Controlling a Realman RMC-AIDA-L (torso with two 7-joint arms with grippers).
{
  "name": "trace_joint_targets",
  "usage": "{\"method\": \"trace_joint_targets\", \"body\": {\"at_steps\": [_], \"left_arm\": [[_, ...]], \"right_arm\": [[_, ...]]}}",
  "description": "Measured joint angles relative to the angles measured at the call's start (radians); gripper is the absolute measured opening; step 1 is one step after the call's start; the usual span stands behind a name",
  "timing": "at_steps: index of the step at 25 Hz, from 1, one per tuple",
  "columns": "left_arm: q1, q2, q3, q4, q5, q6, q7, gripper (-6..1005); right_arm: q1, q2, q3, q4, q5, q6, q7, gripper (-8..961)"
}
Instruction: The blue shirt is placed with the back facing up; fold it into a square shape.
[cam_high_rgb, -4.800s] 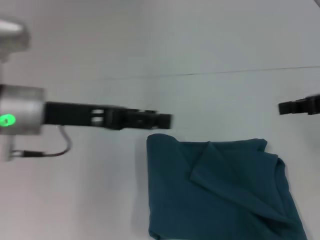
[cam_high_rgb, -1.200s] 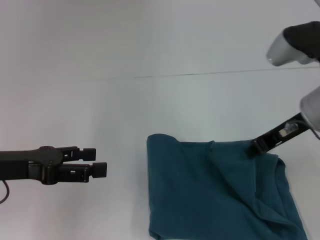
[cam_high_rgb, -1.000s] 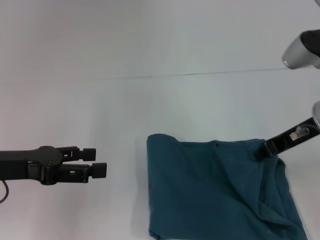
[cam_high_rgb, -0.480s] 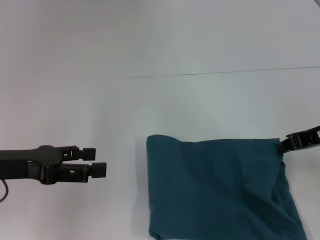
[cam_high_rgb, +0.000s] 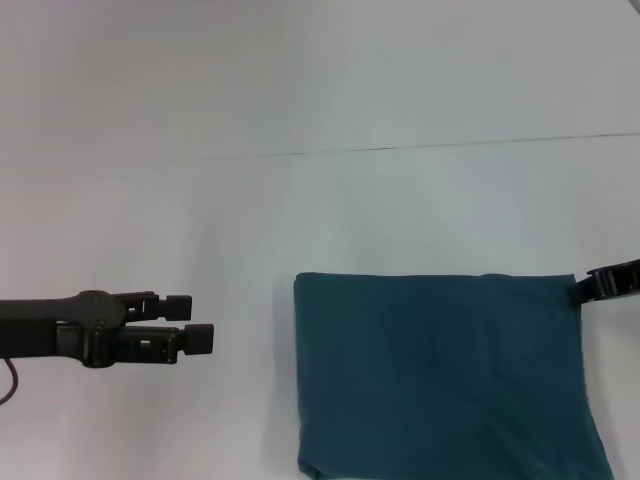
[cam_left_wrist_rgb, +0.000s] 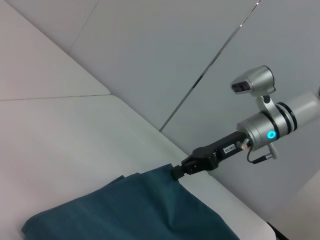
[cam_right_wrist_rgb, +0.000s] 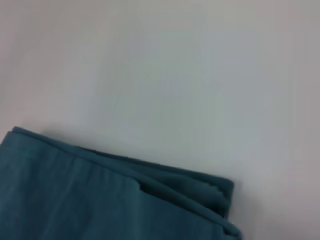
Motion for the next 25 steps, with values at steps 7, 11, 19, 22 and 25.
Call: {"method": "trace_joint_targets", "body": {"at_steps": [7, 11, 19, 22, 25], "left_arm": [[0.001, -0.001, 0.000, -0.002, 0.000, -0.001, -0.003, 860], [0.003, -0.002, 0.000, -0.003, 0.000, -0.001, -0.005, 858], [0.003, -0.003, 0.000, -0.002, 0.007, -0.001, -0.005, 852], [0.003, -0.002, 0.000, -0.002, 0.015, -0.003, -0.005, 850], [0.002, -0.002, -0.002, 0.000, 0.017, -0.003, -0.005, 848]], "right_arm": [[0.013, 0.000, -0.002, 0.045, -0.001, 0.083, -0.055, 22], [0.028, 0.000, -0.005, 0.071, -0.001, 0.102, -0.070, 22], [0.041, -0.005, -0.007, 0.114, -0.006, 0.115, -0.071, 75], [0.048, -0.015, 0.001, 0.137, -0.028, 0.114, -0.045, 95], [0.044, -0.024, 0.024, 0.140, -0.042, 0.117, -0.014, 115]]}}
